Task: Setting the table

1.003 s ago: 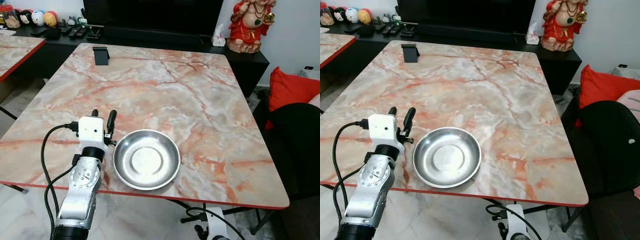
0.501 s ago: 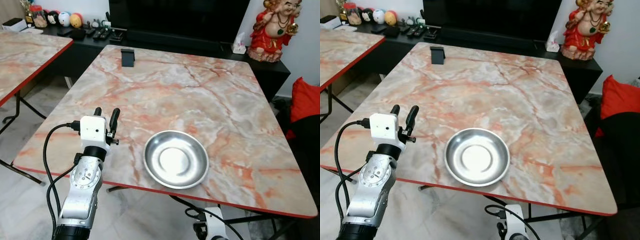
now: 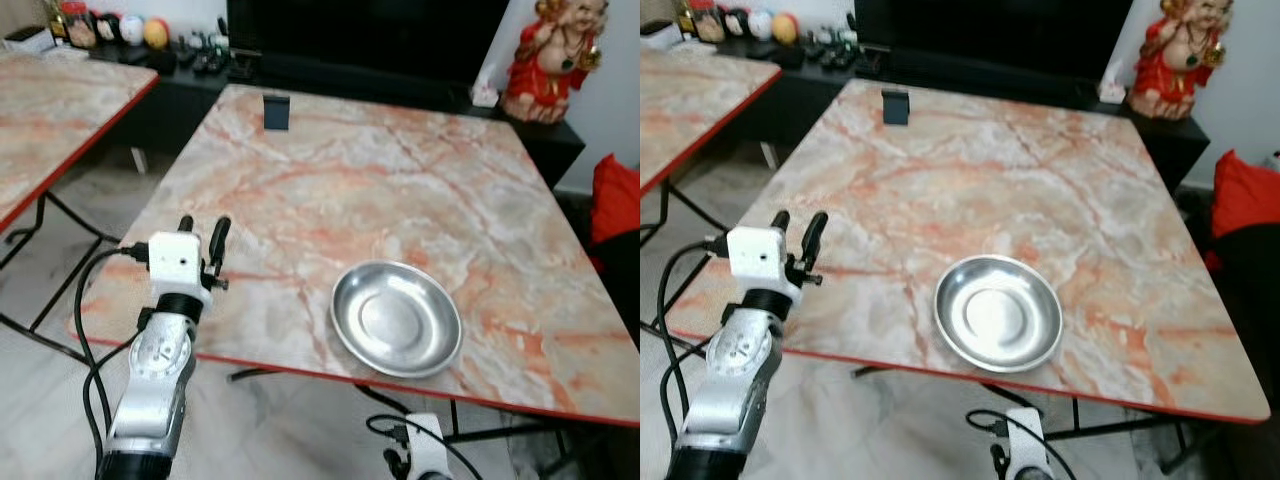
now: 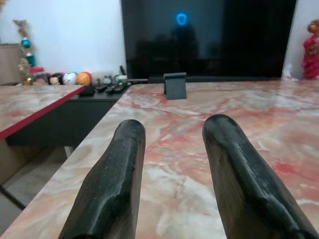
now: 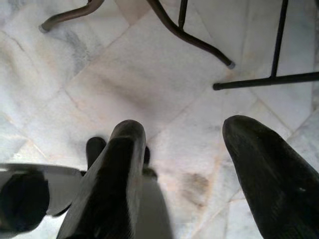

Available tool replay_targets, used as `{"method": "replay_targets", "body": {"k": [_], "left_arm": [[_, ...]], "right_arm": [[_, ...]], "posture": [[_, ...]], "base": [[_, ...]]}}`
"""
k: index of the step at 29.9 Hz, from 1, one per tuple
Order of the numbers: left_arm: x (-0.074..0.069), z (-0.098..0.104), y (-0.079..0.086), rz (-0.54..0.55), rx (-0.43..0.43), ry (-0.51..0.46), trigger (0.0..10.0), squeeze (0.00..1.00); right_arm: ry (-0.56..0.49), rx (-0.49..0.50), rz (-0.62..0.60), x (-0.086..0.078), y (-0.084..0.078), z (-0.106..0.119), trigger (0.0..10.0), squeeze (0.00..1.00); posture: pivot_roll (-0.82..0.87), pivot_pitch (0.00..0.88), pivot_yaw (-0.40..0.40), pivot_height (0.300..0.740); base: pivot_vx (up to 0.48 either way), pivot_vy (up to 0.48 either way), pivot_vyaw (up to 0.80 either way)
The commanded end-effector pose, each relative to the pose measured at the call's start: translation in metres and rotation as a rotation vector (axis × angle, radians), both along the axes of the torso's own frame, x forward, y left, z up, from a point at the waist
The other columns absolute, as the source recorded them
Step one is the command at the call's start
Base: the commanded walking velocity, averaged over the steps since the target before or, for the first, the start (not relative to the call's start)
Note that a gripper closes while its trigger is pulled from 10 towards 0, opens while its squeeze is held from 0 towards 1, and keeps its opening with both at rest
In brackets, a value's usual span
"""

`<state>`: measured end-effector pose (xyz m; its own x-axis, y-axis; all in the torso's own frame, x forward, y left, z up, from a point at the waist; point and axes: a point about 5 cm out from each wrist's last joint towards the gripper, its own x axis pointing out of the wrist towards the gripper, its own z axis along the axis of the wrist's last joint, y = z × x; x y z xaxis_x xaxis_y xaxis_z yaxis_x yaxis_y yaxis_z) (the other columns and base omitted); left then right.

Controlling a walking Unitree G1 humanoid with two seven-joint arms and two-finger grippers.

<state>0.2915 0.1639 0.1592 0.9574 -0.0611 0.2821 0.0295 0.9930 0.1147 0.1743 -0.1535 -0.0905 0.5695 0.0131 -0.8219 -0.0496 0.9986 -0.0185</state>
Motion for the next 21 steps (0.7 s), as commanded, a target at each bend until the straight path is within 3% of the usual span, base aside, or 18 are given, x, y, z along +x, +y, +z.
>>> {"method": "replay_targets", "body": {"k": [1,21], "left_arm": [[0.0007,0.0014,-0.0046,-0.014,-0.001,-0.009,10.0,0.0],[-0.0007,0.0014,-0.0066,-0.013,-0.011,-0.009,10.0,0.0]], "right_arm": [[0.008,-0.003,-0.013,-0.0034,-0.0013,-0.0015,10.0,0.0],[0.006,0.0,-0.001,-0.0023,-0.0025,-0.0009,10.0,0.0]], "posture": [[0.07,0.0,-0.067,0.74],[0.07,0.0,-0.08,0.74]], "base": [[0.0,0.285,0.0],[0.0,0.285,0.0]]}}
